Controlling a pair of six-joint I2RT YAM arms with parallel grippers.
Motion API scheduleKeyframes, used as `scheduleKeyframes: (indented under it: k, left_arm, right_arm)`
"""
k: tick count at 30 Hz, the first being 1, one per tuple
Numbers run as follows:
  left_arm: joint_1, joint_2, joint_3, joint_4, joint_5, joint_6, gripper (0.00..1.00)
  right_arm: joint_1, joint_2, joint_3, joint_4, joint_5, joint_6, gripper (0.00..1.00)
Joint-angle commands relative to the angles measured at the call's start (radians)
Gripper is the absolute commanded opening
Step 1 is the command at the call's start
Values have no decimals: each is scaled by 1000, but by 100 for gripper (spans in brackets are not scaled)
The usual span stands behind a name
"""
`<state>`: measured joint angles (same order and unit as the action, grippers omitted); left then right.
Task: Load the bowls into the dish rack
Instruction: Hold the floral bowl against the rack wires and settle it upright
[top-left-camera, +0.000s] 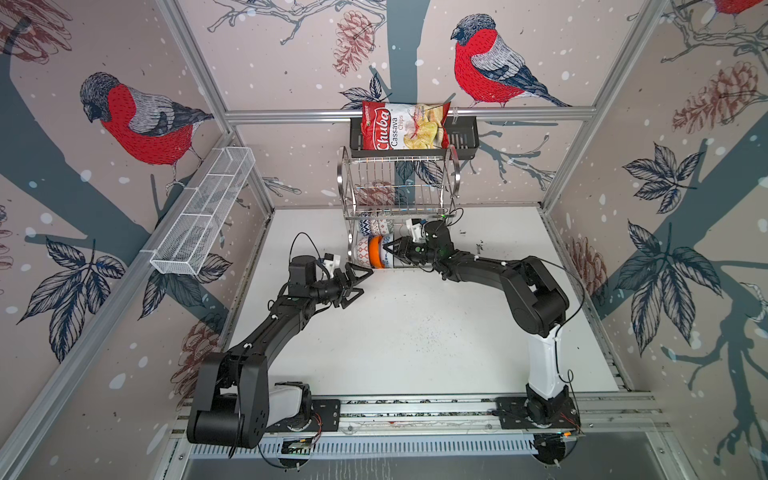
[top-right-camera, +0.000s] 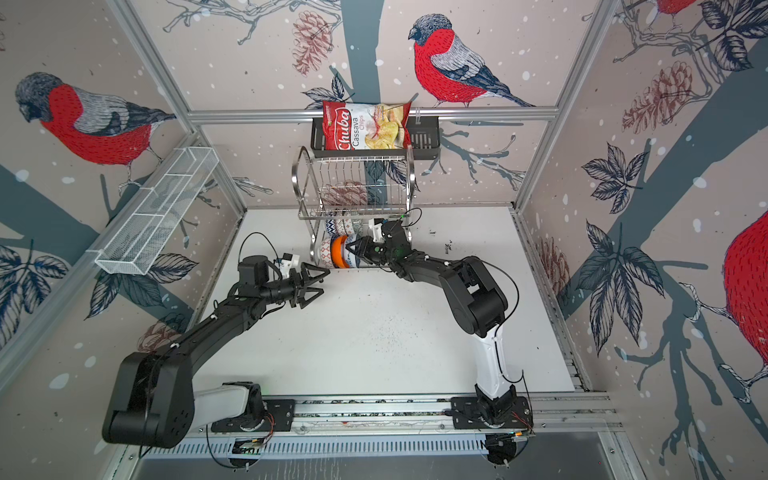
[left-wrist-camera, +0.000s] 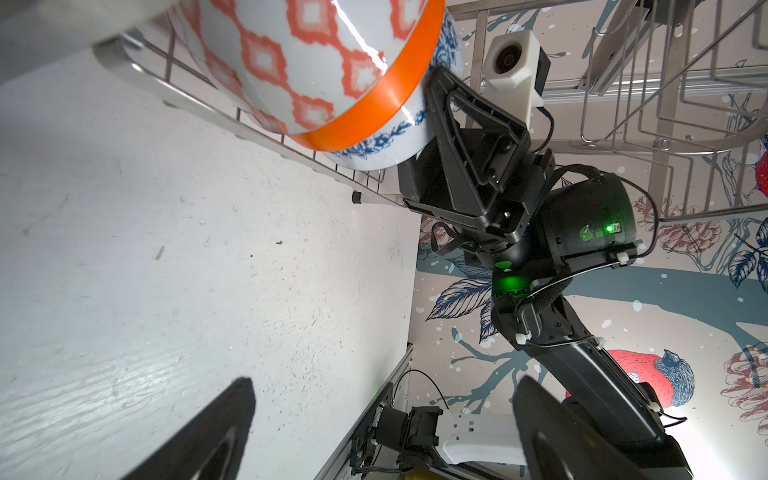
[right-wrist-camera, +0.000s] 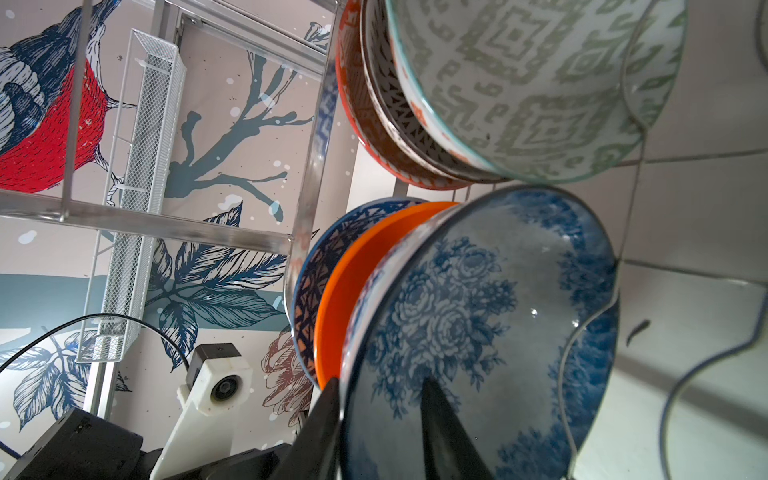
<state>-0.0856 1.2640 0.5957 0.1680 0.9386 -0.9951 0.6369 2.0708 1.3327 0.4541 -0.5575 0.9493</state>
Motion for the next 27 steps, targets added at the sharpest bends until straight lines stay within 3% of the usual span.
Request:
scheduleKeyframes:
  k: [1, 27]
  left_arm:
    - [3, -2, -4, -1, 0, 13, 97]
    - [3, 3, -10, 7, 2, 9, 97]
  right_arm:
    - [1, -10, -3, -20, 5, 4, 34]
    - [3, -23, -3, 9, -6, 32, 40]
